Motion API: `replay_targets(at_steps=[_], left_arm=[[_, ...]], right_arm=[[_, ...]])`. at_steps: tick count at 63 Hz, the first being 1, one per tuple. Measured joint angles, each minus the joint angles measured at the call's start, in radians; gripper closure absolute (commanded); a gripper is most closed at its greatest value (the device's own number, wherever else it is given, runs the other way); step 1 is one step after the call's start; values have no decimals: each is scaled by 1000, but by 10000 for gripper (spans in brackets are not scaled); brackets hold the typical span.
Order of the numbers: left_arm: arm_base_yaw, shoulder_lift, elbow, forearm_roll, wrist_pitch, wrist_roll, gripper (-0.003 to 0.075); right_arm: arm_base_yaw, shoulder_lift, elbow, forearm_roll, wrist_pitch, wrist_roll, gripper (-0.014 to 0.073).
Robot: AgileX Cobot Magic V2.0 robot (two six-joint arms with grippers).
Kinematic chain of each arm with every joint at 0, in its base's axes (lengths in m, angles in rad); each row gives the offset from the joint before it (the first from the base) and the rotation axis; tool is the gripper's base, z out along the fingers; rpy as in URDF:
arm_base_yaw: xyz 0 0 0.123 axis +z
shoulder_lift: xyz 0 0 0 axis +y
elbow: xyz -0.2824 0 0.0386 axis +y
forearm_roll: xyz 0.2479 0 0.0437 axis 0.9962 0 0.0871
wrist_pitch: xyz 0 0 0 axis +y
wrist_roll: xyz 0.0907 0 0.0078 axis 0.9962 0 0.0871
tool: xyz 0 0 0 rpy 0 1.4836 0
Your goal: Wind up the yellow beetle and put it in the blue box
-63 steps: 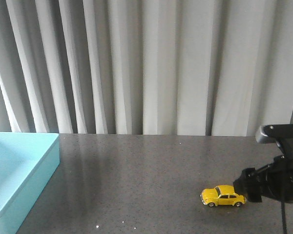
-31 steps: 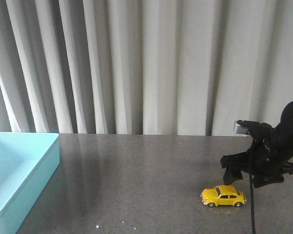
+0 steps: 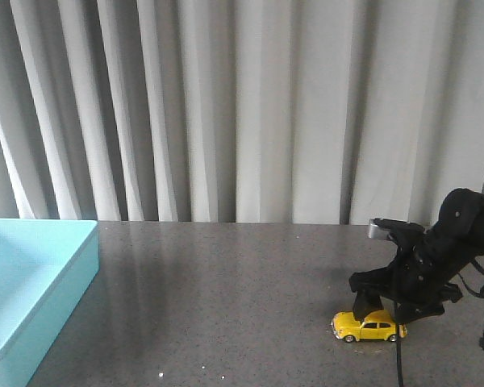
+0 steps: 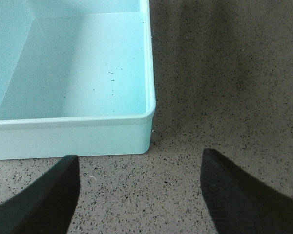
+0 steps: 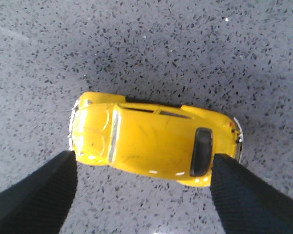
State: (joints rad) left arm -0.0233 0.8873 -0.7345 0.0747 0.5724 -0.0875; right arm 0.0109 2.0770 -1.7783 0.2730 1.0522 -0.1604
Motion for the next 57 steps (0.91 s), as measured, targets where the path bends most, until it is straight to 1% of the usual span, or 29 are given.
replay_targets(at_steps=[14, 39, 57], left_arm=[[0, 0, 0, 0, 0, 0, 206], [0, 0, 0, 0, 0, 0, 206], [0, 0, 0, 0, 0, 0, 206]], right_arm=[[0, 32, 0, -3, -28, -2, 29], [0, 44, -11, -4, -21, 21, 29], [-1, 44, -17, -77, -14, 24, 29]])
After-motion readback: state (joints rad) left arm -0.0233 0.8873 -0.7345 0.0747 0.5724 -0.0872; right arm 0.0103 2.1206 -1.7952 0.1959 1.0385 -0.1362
